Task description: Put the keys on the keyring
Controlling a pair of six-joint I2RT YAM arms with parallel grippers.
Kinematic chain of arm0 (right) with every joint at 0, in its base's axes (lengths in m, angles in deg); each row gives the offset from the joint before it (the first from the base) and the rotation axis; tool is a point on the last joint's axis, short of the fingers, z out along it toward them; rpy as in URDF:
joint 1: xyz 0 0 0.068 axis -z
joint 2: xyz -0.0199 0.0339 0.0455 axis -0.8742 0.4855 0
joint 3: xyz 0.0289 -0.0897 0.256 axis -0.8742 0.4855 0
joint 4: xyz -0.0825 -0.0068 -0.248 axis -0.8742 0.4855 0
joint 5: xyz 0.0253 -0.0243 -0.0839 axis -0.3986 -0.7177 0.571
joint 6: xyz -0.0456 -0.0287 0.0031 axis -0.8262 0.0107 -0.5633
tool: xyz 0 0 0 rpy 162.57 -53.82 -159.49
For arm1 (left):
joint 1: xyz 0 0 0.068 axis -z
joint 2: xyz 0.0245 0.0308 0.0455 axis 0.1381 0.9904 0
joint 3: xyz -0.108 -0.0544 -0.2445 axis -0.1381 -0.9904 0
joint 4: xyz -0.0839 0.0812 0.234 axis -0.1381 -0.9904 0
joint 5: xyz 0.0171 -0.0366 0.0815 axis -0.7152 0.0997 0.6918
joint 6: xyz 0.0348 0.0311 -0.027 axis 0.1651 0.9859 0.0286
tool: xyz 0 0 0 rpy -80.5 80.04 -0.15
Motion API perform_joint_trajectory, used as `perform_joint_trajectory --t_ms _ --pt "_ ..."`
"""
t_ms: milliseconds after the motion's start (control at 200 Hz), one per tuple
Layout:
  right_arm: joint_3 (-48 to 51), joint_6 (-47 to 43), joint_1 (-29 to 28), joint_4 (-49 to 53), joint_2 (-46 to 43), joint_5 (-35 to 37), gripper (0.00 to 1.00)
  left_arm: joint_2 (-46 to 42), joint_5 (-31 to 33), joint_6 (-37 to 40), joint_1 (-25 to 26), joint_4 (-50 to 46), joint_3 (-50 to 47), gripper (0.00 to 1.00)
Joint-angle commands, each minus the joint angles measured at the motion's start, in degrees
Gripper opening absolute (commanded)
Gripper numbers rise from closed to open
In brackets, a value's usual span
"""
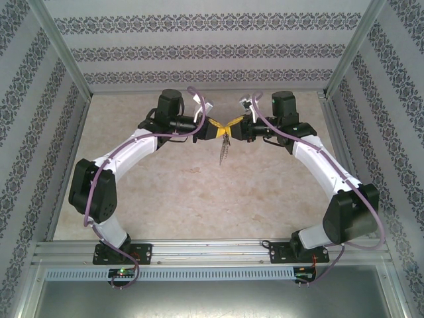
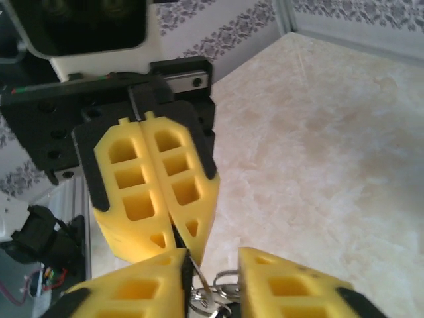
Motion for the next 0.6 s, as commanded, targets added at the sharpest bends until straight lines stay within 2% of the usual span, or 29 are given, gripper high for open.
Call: perform_joint_trajectory --t_ms 0,125,355,470,600 --pt "0.9 2.6 0.3 -5.3 -3.7 -0.7 0.37 -1.5 1.4 -2.4 1.1 9.2 -2.5 0.0" --pt "4.9 6.3 2.2 -10.0 -7.1 1.1 0.43 -2.6 3.4 -5.0 1.1 15.8 -5.2 0.0" --pt "13.9 15.3 3.8 -22.6 -11.3 5.1 0.45 -4.5 7.3 -10.3 1.1 30.2 -11.1 0.0" --pt "18.1 21.2 3.8 -31.8 -11.5 5.7 0.46 -4.4 8.8 -15.2 1.2 40.4 -14.0 0.0" --pt "20.1 26.4 3.7 -39.6 -9.8 3.9 0.46 -3.8 8.6 -18.9 1.2 45.4 -14.5 0.0"
